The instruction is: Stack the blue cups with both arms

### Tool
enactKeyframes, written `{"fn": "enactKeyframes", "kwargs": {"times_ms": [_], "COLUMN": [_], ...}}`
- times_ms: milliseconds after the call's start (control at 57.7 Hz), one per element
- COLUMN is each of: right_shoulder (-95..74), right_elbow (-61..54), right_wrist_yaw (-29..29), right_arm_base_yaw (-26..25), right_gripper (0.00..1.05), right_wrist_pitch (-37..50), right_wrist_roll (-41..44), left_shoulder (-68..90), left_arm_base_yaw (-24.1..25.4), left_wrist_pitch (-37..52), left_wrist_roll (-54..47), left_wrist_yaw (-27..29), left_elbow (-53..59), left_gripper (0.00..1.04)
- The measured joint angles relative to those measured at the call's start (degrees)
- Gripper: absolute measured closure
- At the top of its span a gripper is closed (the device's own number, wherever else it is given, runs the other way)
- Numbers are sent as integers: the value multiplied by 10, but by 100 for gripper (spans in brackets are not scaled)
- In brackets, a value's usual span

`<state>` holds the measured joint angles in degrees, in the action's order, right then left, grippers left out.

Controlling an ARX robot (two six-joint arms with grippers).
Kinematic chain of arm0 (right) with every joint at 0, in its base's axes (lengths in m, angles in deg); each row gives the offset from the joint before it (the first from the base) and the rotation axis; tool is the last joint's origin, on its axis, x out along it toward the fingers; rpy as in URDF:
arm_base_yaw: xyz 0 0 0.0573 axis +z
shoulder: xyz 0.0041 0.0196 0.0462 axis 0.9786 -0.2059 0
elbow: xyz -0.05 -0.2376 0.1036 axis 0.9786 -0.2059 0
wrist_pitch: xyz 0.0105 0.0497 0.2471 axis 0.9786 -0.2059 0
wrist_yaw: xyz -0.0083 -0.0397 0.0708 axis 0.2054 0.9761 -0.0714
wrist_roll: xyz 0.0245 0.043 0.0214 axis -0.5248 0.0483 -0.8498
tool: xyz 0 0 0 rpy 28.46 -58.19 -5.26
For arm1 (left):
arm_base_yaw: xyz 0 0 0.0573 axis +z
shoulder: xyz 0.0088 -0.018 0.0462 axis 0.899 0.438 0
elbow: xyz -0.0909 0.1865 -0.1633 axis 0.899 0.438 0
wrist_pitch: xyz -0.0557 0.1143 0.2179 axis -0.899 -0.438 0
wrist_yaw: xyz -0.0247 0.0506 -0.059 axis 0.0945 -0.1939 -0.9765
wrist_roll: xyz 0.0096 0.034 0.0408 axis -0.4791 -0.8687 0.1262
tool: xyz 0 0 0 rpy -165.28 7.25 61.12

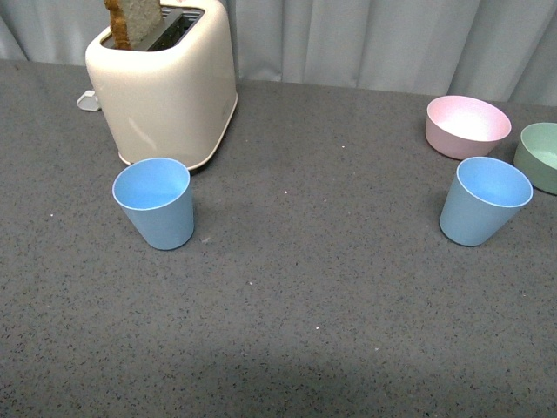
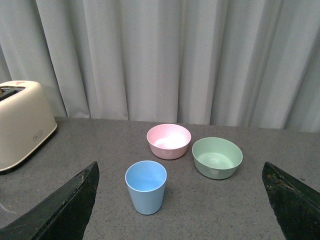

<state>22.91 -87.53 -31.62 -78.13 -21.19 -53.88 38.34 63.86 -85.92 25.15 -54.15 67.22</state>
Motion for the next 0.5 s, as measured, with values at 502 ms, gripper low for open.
{"fn": "enactKeyframes", "kwargs": {"times_ms": [502], "right_shoulder": [0], "right_elbow": [0], "right_wrist_yaw": [0], "right_arm_base_yaw": [0], "right_gripper": [10], "right_wrist_pitch": [0], "right_wrist_roll": [0], "left_shoulder": [636], "left_arm_base_yaw": [3], "left_wrist_pitch": [137], "left_wrist_roll": [135], "left_wrist_yaw": [43], "left_elbow": [-191], "left_gripper": [7]}}
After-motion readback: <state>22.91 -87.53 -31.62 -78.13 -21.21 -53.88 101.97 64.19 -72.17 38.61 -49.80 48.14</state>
